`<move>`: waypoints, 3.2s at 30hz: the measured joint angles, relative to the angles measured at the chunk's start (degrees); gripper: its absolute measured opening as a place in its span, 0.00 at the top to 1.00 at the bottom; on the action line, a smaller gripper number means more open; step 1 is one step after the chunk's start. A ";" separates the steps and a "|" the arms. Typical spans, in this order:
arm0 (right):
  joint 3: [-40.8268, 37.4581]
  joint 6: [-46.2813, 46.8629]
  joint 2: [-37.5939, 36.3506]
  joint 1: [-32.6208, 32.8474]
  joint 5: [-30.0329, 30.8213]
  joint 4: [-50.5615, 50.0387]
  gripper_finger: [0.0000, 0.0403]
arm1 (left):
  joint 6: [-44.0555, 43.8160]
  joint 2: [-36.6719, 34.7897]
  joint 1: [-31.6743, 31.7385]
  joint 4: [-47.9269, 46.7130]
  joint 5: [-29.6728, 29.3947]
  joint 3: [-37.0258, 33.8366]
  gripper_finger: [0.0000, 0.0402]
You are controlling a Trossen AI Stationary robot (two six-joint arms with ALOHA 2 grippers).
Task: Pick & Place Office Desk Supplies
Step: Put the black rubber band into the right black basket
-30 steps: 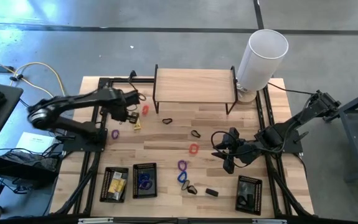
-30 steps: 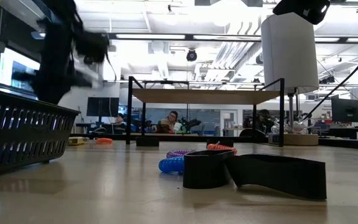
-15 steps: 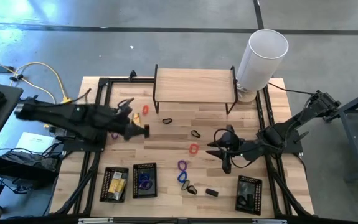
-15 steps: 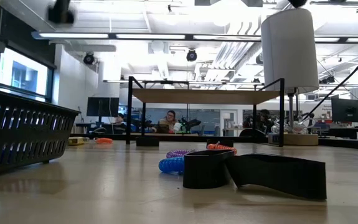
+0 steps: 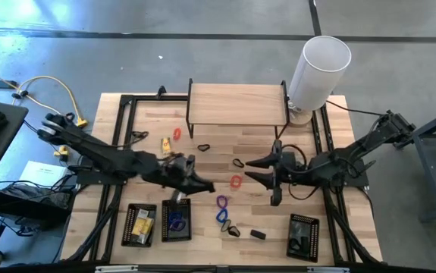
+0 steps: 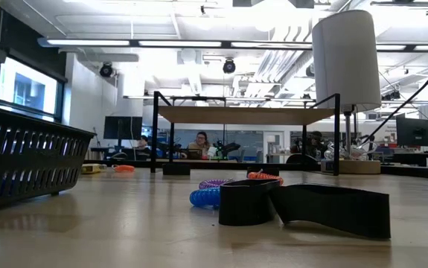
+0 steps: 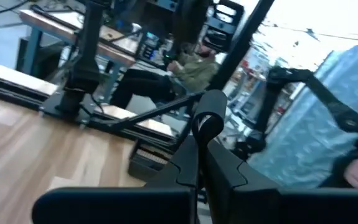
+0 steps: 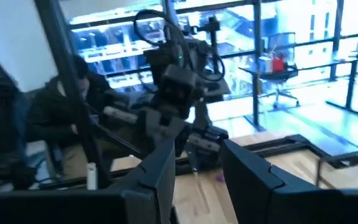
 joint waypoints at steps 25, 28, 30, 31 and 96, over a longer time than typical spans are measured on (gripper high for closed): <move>-0.09 12.35 9.32 -5.68 -16.07 -2.63 0.71 | -3.56 11.78 2.86 3.08 -0.37 2.70 1.00; 0.00 12.01 9.76 -6.22 -16.58 -2.51 0.71 | -3.60 11.78 3.50 3.05 -0.39 2.70 1.00; -0.02 11.10 10.05 -6.32 -17.03 -2.84 0.71 | -3.63 11.78 3.80 2.97 -0.39 2.70 1.00; -0.07 10.39 10.32 -6.32 -17.10 -2.73 0.71 | -3.74 11.78 3.92 2.91 -0.37 2.70 1.00; -0.02 7.25 12.97 -9.04 -17.51 -3.60 0.71 | -4.37 11.76 3.94 0.74 -0.20 2.66 1.00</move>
